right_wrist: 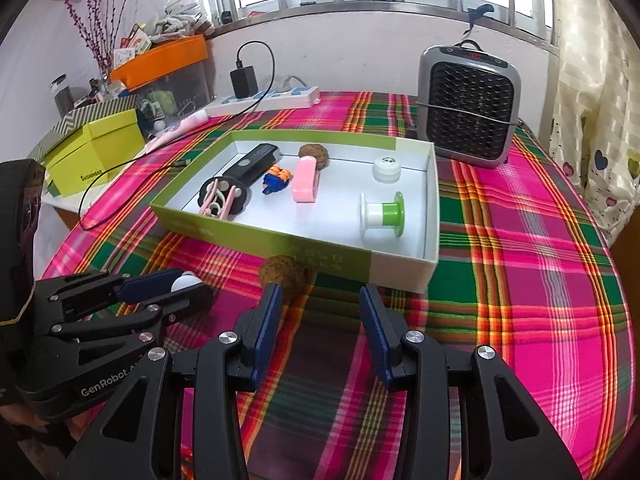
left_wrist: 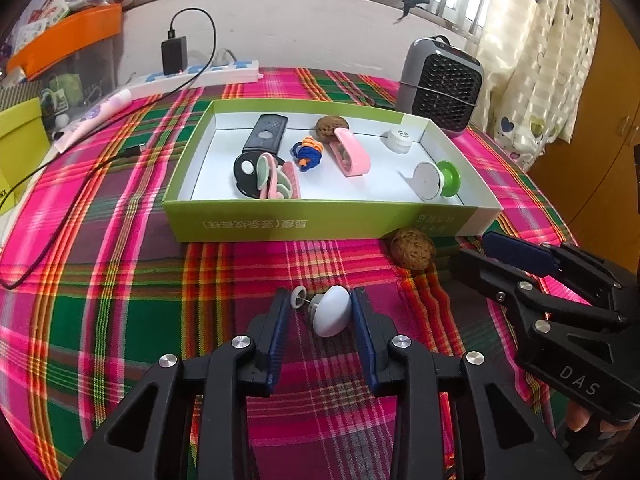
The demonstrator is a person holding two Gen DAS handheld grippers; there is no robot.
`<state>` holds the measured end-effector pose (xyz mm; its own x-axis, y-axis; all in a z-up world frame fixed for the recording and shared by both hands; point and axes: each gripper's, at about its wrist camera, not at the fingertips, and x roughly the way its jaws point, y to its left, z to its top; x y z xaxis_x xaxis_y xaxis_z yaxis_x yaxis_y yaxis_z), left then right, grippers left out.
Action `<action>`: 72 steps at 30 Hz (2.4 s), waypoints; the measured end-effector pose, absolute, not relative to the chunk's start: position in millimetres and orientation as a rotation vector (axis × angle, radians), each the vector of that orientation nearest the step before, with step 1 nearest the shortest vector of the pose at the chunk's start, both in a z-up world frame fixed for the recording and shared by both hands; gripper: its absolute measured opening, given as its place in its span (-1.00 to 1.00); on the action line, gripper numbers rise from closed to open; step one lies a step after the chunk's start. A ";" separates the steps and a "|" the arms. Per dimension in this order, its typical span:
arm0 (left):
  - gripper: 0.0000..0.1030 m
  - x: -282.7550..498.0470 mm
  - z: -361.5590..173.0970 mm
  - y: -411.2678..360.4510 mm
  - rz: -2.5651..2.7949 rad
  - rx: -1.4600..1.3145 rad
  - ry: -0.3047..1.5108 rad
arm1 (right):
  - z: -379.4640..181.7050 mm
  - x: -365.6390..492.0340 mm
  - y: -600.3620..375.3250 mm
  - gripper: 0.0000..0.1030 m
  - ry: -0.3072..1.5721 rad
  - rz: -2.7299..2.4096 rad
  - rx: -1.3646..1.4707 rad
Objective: Organize objects
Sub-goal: 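Close the left tool on the white mushroom-shaped knob while the right tool approaches the walnut, then close the right tool on the brown walnut while the left tool holds the knob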
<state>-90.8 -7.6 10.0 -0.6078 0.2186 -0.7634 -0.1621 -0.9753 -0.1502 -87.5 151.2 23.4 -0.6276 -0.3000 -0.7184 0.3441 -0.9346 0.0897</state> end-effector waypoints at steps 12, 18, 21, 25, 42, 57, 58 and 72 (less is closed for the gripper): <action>-0.44 -87.4 9.6 -28.0 2.648 -1.261 -0.138 | 17.5 -95.2 132.2 -0.19 0.099 -2.501 1.131; -0.44 -86.7 10.0 -30.2 2.645 -1.253 -0.150 | 13.0 -101.9 125.3 -0.19 0.124 -2.489 1.154; -0.44 -87.2 9.8 -31.1 2.641 -1.250 -0.158 | 11.2 -104.8 122.6 -0.19 0.135 -2.484 1.164; -0.44 -87.8 9.8 -31.2 2.641 -1.249 -0.158 | 9.5 -108.2 121.1 -0.19 0.141 -2.487 1.176; -0.44 -87.0 9.9 -31.0 2.641 -1.249 -0.159 | 6.6 -111.0 120.6 -0.23 0.127 -2.489 1.196; -0.44 -86.6 9.7 -30.9 2.642 -1.249 -0.157 | 7.6 -108.3 118.6 -0.40 0.147 -2.483 1.187; -0.44 -86.8 9.8 -30.6 2.643 -1.249 -0.154 | 7.7 -108.2 118.8 -0.40 0.145 -2.483 1.187; -0.44 -87.0 9.8 -29.2 2.643 -1.248 -0.143 | 10.8 -103.6 120.3 -0.40 0.128 -2.479 1.170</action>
